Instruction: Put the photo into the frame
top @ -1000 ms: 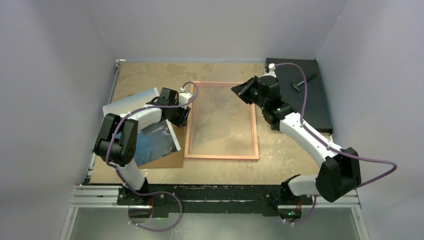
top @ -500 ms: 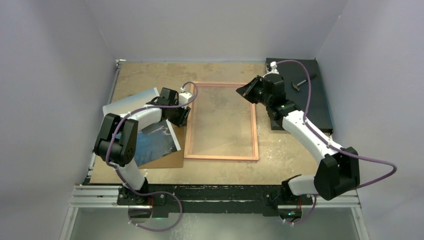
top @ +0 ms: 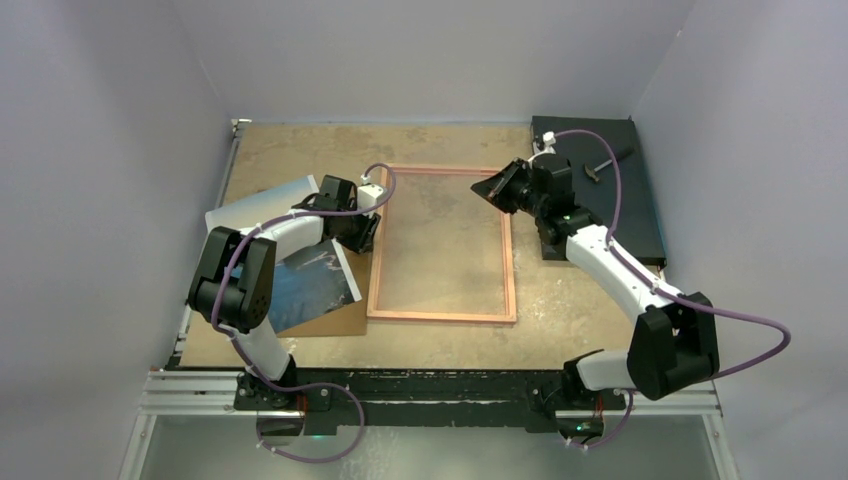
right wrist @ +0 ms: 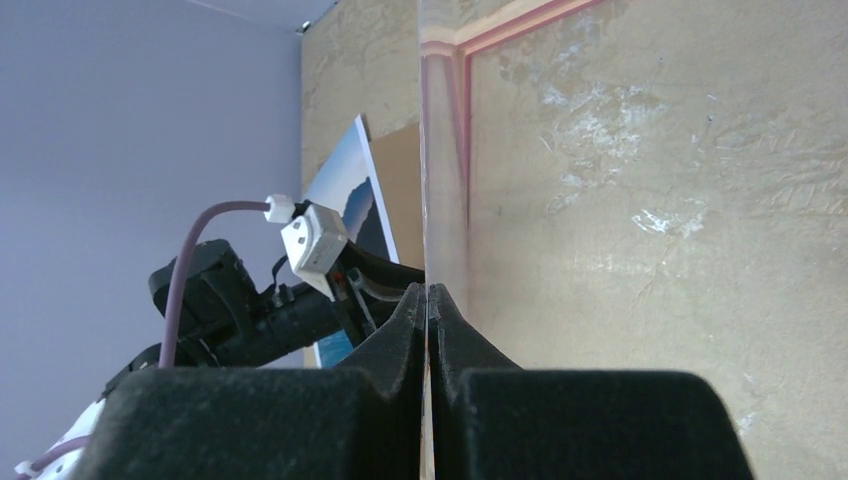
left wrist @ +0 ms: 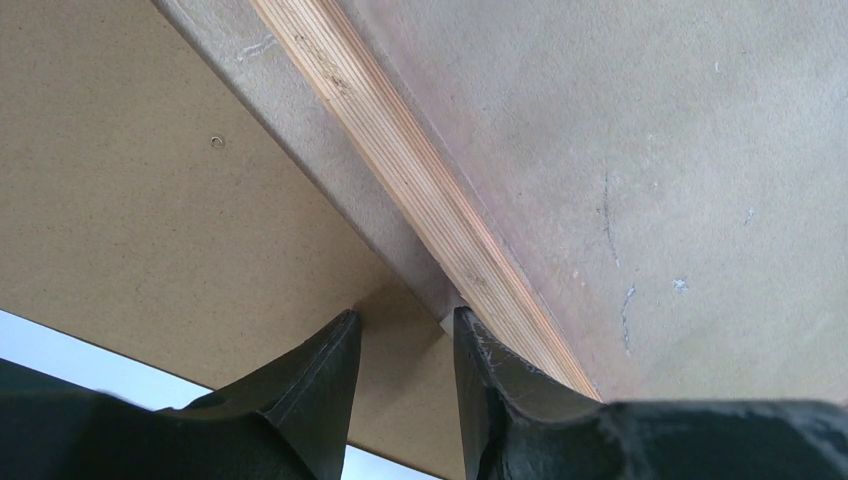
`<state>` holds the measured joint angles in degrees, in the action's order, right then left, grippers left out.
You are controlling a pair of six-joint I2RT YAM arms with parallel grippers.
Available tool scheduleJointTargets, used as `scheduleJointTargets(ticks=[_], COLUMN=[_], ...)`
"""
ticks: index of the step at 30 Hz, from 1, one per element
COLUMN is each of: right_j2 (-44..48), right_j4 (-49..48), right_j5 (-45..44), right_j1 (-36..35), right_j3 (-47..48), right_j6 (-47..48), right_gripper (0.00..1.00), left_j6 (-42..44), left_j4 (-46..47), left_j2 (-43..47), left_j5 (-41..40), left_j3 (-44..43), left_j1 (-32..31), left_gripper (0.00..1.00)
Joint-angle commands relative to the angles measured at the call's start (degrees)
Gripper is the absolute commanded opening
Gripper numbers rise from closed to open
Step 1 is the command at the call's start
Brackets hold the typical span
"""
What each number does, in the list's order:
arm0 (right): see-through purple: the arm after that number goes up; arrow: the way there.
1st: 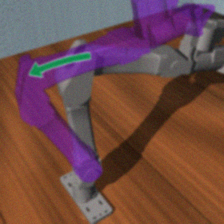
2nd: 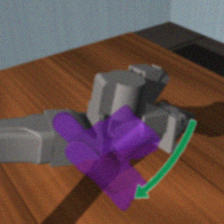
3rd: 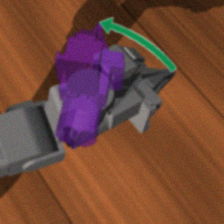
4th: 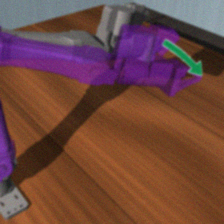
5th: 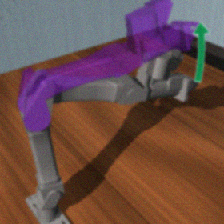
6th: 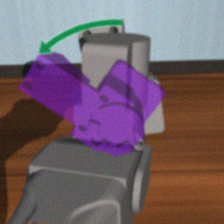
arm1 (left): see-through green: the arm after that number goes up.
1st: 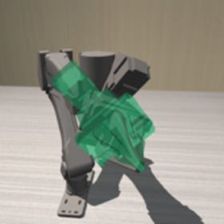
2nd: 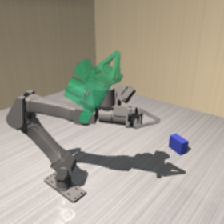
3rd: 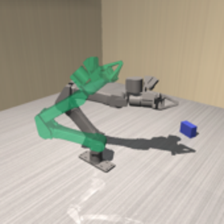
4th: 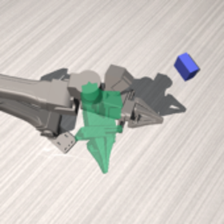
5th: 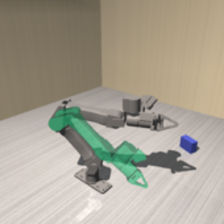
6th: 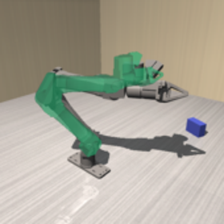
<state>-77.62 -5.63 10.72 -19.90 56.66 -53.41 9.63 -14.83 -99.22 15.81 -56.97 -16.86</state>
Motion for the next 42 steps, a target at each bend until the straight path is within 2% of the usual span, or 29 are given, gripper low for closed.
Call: scheduleJointTargets(ticks=[1,5,13,30,42], right_j2=[1.6,2.6,3.1,-1.1,0.6], right_j4=[-2.2,-1.0,-6.2,-8.0,-4.4], right_j5=[1.9,2.5,2.6,2.0,-4.3], right_j1=[-0.3,-0.3,-1.2,-4.5,-5.1], right_j3=[-0.3,-0.7,-2.2,0.3,1.8], right_j6=[-3.8,-4.9,-11.9,-16.3,-18.1], right_gripper=[0.00,0.00,0.00,0.00,0.00], left_j6=[0.1,0.2,0.0,-0.7,-0.7], left_j4=[-0.3,-0.2,0.2,0.4,0.5], left_j2=[-0.1,-0.1,-0.1,-0.1,0.0], left_j5=[0.7,0.8,1.4,2.7,2.6], left_j3=[0.4,0.6,0.9,1.9,2.2], left_j1=[0.2,0.2,0.1,0.2,0.1], left_gripper=[0.37,0.37,0.36,0.32,0.29])
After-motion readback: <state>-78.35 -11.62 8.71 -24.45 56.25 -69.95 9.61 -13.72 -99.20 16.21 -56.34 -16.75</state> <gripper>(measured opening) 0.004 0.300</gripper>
